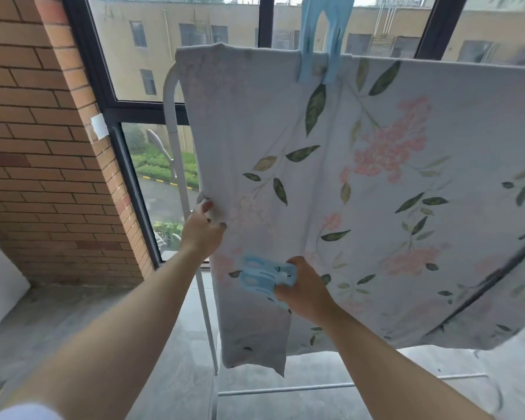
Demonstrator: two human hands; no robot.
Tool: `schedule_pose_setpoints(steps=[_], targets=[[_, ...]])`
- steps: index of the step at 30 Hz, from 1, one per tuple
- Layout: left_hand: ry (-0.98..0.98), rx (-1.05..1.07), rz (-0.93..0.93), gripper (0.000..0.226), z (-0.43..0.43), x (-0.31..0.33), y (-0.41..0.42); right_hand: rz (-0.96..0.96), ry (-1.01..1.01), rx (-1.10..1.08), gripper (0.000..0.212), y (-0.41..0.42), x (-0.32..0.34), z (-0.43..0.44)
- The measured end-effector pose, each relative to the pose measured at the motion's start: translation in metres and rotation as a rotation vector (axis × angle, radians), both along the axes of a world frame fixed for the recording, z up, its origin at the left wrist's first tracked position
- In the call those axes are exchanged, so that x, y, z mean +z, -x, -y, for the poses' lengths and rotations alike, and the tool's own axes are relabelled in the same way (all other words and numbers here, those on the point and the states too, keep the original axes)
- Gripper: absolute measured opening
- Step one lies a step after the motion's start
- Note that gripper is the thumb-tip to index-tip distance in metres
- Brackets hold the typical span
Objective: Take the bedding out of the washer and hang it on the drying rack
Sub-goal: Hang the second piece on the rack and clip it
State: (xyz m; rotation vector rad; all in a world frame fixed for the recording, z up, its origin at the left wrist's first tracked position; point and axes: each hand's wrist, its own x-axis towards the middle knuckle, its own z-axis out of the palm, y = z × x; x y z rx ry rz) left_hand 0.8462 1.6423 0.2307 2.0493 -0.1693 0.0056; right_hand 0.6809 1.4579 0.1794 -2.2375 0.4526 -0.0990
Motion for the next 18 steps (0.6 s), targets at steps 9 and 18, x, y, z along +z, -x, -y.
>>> schedule_pose_setpoints(steps=[9, 18], targets=[[0.310, -0.022, -0.288, 0.071, 0.008, 0.007, -0.005, 0.014, 0.057, 0.044, 0.049, 0.011, 0.008, 0.019], [0.496, -0.336, -0.398, 0.045, -0.016, 0.024, 0.004, 0.013, 0.035, 0.051, 0.046, 0.004, 0.019, 0.011]])
